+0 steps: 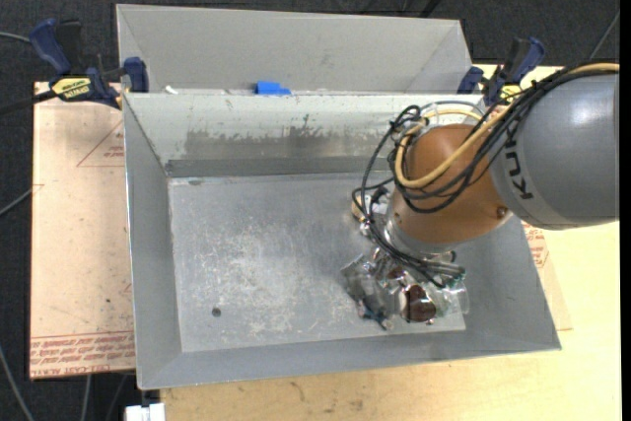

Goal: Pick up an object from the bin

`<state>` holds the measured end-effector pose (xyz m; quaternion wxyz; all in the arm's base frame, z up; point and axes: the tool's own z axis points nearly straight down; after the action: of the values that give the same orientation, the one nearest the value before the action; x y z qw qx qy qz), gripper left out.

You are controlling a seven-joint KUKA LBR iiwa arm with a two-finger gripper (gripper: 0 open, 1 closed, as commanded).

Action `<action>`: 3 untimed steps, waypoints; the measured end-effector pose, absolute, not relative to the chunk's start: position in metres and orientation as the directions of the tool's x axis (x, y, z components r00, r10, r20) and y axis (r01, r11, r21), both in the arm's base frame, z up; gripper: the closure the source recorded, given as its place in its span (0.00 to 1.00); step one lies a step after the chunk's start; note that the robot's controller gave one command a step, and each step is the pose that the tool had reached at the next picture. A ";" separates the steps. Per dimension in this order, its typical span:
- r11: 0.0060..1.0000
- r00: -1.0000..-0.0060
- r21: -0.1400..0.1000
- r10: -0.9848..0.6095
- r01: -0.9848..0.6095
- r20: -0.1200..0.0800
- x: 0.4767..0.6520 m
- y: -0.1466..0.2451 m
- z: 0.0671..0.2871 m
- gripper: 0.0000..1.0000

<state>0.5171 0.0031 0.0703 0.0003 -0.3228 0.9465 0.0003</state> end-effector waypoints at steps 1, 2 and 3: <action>0.809 -0.809 0.001 -0.587 -0.587 -0.001 0.529 0.000 0.070 1.00; 0.815 -0.815 0.005 -0.579 -0.579 0.005 0.516 0.023 0.114 1.00; 0.811 -0.810 -0.004 -0.586 -0.586 -0.010 0.528 0.038 0.140 1.00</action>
Offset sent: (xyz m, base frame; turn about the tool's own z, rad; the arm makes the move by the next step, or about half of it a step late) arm -0.0190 0.0623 0.1315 0.0466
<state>0.5277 0.0379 0.1395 0.0056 -0.3078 0.9514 -0.0005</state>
